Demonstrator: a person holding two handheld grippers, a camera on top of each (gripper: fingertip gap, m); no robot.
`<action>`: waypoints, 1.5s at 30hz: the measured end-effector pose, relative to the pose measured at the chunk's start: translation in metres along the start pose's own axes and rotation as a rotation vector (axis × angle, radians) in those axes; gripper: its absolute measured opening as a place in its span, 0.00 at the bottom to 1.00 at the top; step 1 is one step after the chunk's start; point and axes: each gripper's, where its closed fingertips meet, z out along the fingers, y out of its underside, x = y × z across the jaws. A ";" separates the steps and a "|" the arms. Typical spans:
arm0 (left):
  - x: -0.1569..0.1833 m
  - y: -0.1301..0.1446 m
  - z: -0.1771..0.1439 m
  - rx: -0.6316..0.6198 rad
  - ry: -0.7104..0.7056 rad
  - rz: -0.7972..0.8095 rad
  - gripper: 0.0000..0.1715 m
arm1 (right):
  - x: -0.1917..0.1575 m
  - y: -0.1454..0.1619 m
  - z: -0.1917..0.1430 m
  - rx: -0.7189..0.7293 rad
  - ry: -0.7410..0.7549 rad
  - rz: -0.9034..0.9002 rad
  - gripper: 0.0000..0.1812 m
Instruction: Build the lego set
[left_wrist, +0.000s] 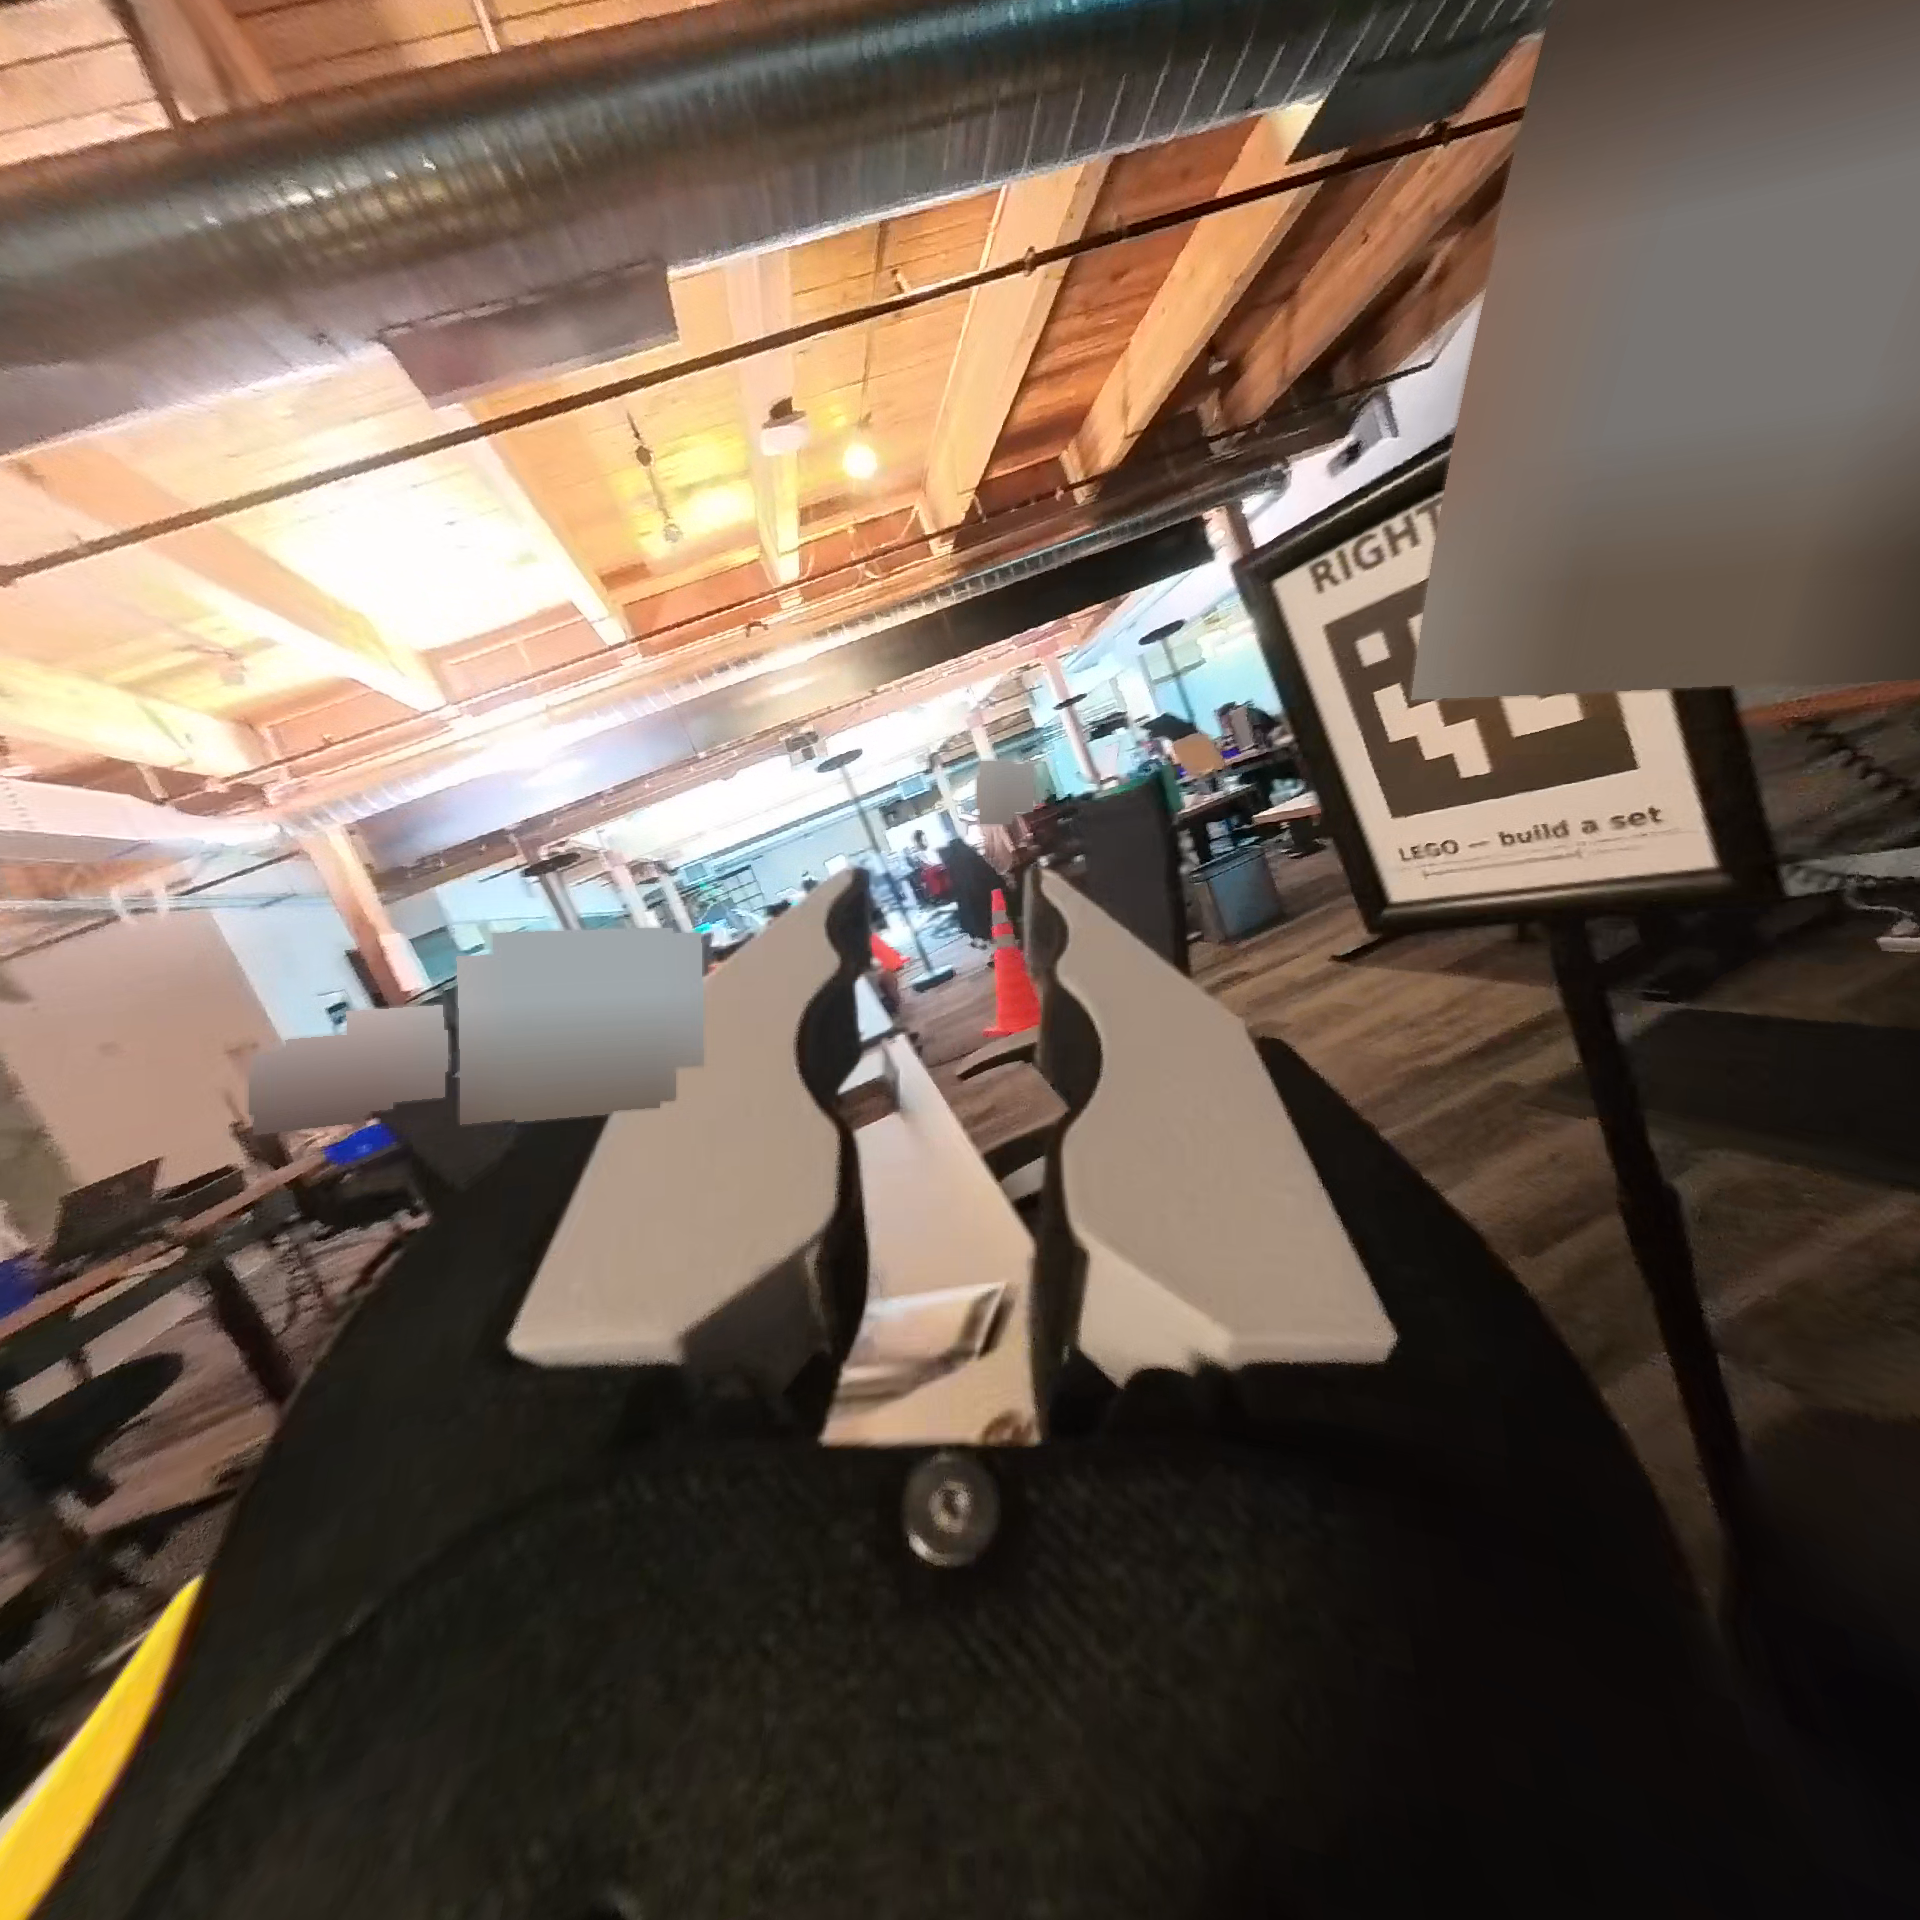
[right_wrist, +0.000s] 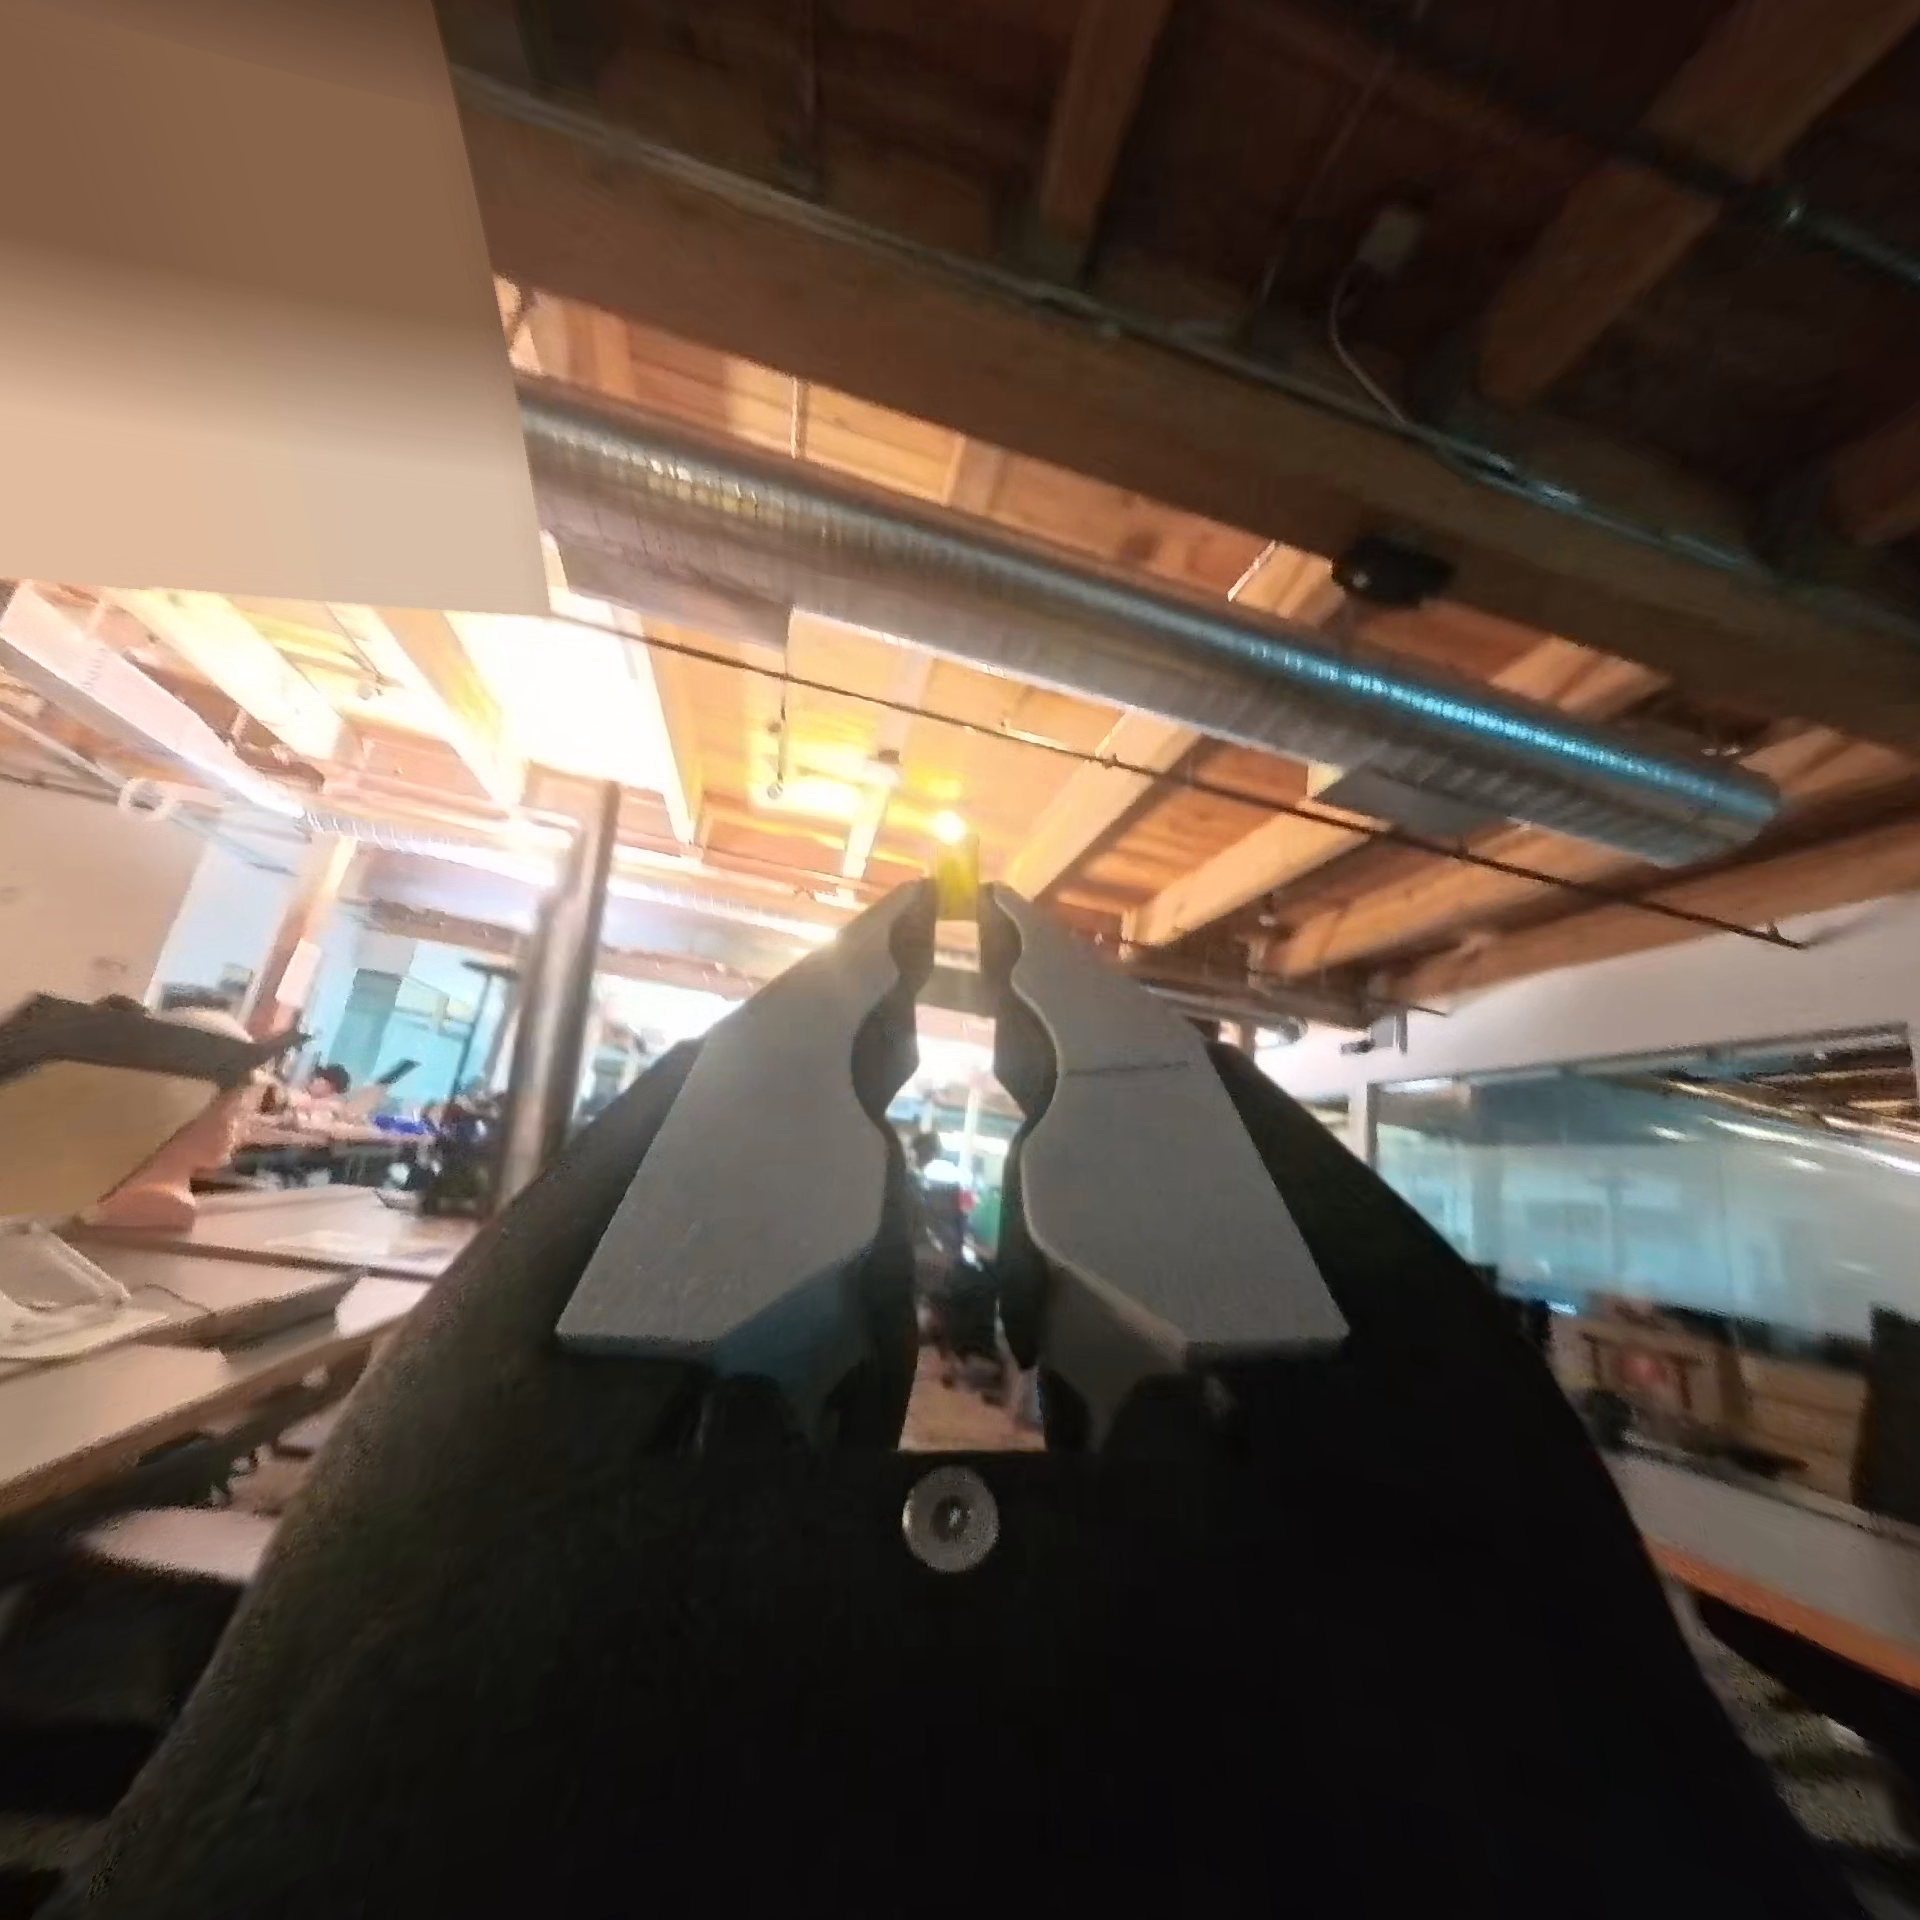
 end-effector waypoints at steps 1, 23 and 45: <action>-0.002 -0.003 -0.018 -0.012 -0.036 0.022 0.16 | -0.009 -0.008 -0.002 0.029 -0.007 0.019 0.03; -0.055 -0.024 -0.346 -0.475 -1.007 -0.239 0.23 | -0.394 0.003 0.035 0.175 -0.950 0.602 0.03; 0.012 0.160 -0.420 -1.225 -0.590 -0.446 0.25 | -0.686 -0.203 -0.371 0.862 -2.839 0.194 0.03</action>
